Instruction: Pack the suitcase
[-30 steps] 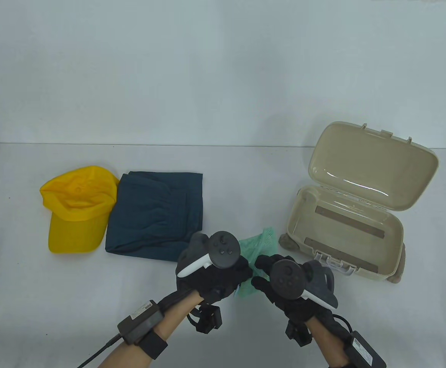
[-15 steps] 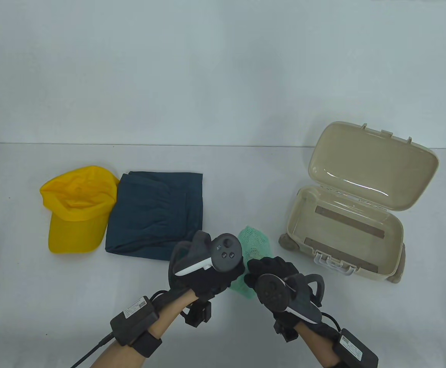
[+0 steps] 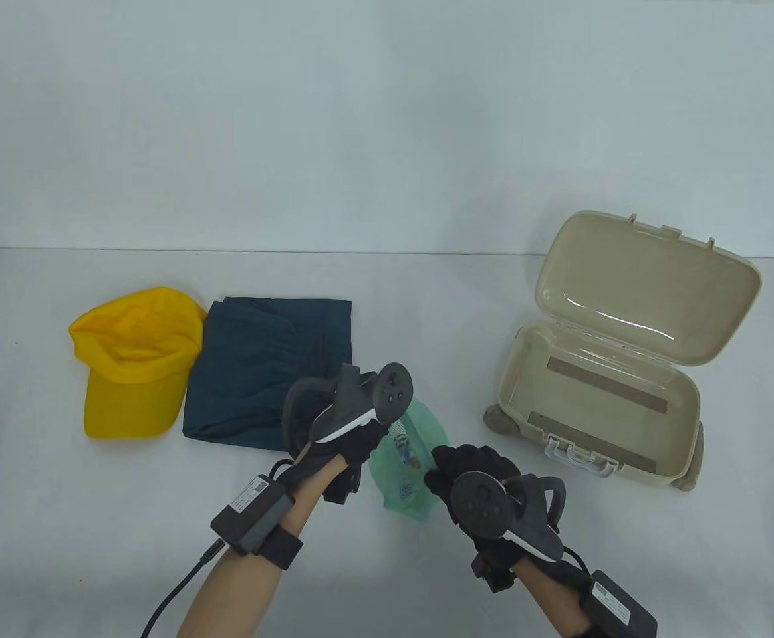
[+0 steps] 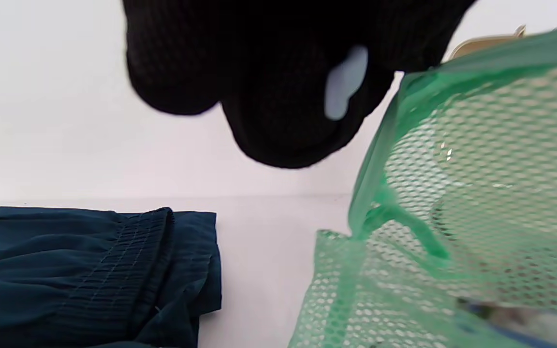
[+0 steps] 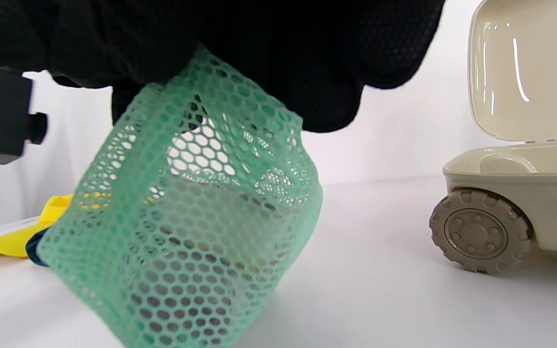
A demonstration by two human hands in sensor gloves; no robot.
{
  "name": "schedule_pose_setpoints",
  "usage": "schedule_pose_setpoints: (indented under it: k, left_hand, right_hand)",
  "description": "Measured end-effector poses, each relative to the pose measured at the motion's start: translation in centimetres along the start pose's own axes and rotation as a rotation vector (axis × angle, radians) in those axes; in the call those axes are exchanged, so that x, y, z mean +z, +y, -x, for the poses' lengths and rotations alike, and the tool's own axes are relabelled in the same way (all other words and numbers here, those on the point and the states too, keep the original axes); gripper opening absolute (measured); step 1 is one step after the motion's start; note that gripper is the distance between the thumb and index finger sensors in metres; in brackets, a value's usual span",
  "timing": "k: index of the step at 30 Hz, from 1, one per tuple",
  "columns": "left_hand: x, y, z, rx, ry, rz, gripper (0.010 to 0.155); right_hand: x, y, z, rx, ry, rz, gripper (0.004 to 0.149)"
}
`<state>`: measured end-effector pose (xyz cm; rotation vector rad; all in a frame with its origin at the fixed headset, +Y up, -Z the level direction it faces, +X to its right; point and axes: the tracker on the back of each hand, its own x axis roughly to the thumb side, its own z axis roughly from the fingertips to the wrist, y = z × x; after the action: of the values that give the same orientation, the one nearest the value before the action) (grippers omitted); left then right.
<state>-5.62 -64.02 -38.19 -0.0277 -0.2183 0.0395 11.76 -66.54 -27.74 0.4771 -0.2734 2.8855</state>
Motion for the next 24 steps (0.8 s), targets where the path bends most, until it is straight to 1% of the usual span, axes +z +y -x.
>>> schedule_pose_setpoints:
  k: [3,6,10,14,17,20,22,24]
  left_hand:
    - [-1.3,-0.9,0.3,-0.011,0.033,0.015,0.043]
    - [-2.6,-2.0,0.8,0.016,0.066,0.049,0.043]
    - [-4.3,-4.0,1.3,0.05,0.107,0.111,0.043]
    - [-5.6,-5.5,1.5,0.127,0.117,0.167,0.043]
    - [-6.0,-5.6,1.2,0.161,0.11,0.167,0.043]
    - [-6.0,-5.1,1.1,0.134,0.084,0.172,0.044]
    - [-5.4,-4.5,1.4,0.125,0.064,0.186,0.047]
    - [-4.4,-3.6,2.0,0.116,0.053,0.148,0.054]
  right_hand:
    - [-0.1,0.2,-0.1,0.011,-0.008,-0.024,0.046]
    - [-0.1,0.2,-0.1,0.019,-0.017,-0.051,0.046]
    - [-0.1,0.3,-0.2,0.043,-0.04,-0.113,0.046]
    - [-0.2,0.5,-0.3,0.07,-0.049,-0.143,0.046]
    - [-0.4,0.6,0.1,0.058,-0.033,-0.172,0.046]
    - [-0.6,0.6,0.4,0.032,-0.023,-0.194,0.046]
    - [-0.6,0.7,0.4,0.016,-0.023,-0.224,0.046]
    - [-0.7,0.9,0.3,0.014,-0.025,-0.238,0.047]
